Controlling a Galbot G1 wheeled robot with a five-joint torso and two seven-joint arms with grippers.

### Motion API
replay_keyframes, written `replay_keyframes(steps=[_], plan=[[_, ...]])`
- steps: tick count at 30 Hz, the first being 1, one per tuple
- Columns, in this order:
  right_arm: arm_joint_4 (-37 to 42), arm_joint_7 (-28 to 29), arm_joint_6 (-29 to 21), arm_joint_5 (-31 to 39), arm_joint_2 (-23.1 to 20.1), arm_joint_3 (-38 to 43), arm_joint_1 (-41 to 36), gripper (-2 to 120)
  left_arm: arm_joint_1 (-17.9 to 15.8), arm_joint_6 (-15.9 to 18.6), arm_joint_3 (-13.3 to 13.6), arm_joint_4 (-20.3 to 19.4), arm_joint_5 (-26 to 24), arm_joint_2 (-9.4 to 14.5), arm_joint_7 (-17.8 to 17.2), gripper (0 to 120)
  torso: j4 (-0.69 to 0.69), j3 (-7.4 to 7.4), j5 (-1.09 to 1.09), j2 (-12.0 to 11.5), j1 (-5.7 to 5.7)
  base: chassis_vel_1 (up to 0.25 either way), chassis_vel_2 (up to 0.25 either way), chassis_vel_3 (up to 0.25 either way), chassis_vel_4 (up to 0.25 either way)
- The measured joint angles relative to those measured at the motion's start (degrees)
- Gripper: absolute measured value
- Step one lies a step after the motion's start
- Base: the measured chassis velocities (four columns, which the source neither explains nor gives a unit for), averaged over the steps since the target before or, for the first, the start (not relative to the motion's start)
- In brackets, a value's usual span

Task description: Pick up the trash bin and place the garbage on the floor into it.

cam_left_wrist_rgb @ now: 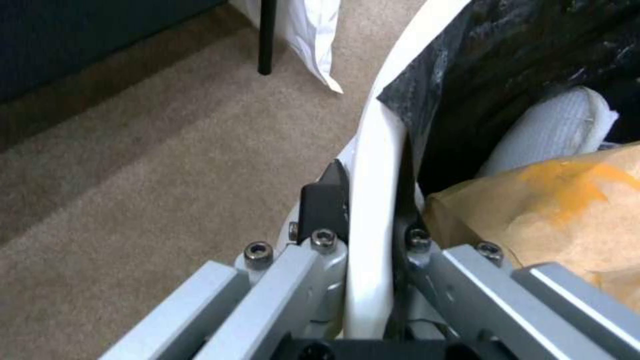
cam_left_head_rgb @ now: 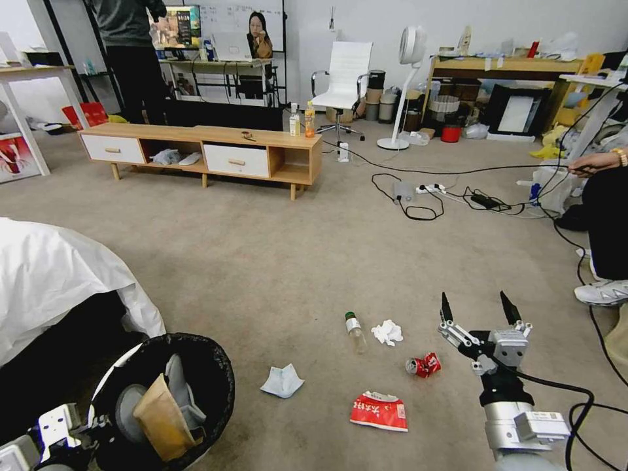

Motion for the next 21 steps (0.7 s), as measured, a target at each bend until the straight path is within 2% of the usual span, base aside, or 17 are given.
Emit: replay_keyframes(steps=[11, 13, 14, 15, 16, 19, 20, 21], plan=[[-0.2, -1.28, -1.5, 0.27, -2.71, -0.1, 0.91, 100, -0.15, 0.0, -0.15, 0.24, 0.0, -0.01, 0.09, 2, 0.0, 0.0, 0.0, 0.0, 0.0, 0.0, 0.0, 0.0, 0.0], [0.96, -1.18, -6.96, 2.91, -6.72, -0.43, 1.5, 100, -0.02, 0.0, -0.44, 0.23, -0.05, 0.11, 0.14, 2, 0.0, 0.01, 0.0, 0.0, 0.0, 0.0, 0.0, 0.0, 0.0], [0.96, -1.18, -6.96, 2.91, -6.72, -0.43, 1.5, 100, -0.02, 0.0, -0.44, 0.23, -0.05, 0.11, 0.14, 2, 0.0, 0.01, 0.0, 0.0, 0.0, 0.0, 0.0, 0.0, 0.0], [1.73, -0.95, -10.48, 5.49, -8.63, -0.59, 1.83, 100, -0.01, 0.0, -0.55, 0.2, -0.07, 0.07, 0.17, 2, 0.0, 0.0, 0.0, 0.0, 0.0, 0.0, 0.0, 0.0, 0.0], [1.73, -0.95, -10.48, 5.49, -8.63, -0.59, 1.83, 100, -0.01, 0.0, -0.55, 0.2, -0.07, 0.07, 0.17, 2, 0.0, 0.0, 0.0, 0.0, 0.0, 0.0, 0.0, 0.0, 0.0], [3.83, -0.75, -21.72, 16.38, -14.19, -1.4, 3.65, 100, 0.0, 0.0, -0.65, 0.16, 0.02, -0.23, 0.31, 2, 0.0, 0.0, 0.0, 0.0, 0.0, 0.0, 0.0, 0.0, 0.0], [3.83, -0.75, -21.72, 16.38, -14.19, -1.4, 3.65, 100, 0.0, 0.0, -0.65, 0.16, 0.02, -0.23, 0.31, 2, 0.0, 0.0, 0.0, 0.0, 0.0, 0.0, 0.0, 0.0, 0.0], [4.53, -0.47, -25.92, 19.92, -15.6, -1.74, 4.69, 100, 0.02, 0.0, -0.71, 0.1, 0.14, -0.36, 0.41, 2, 0.01, 0.01, -0.01, 0.0, 0.0, 0.0, 0.0, 0.0, 0.0]])
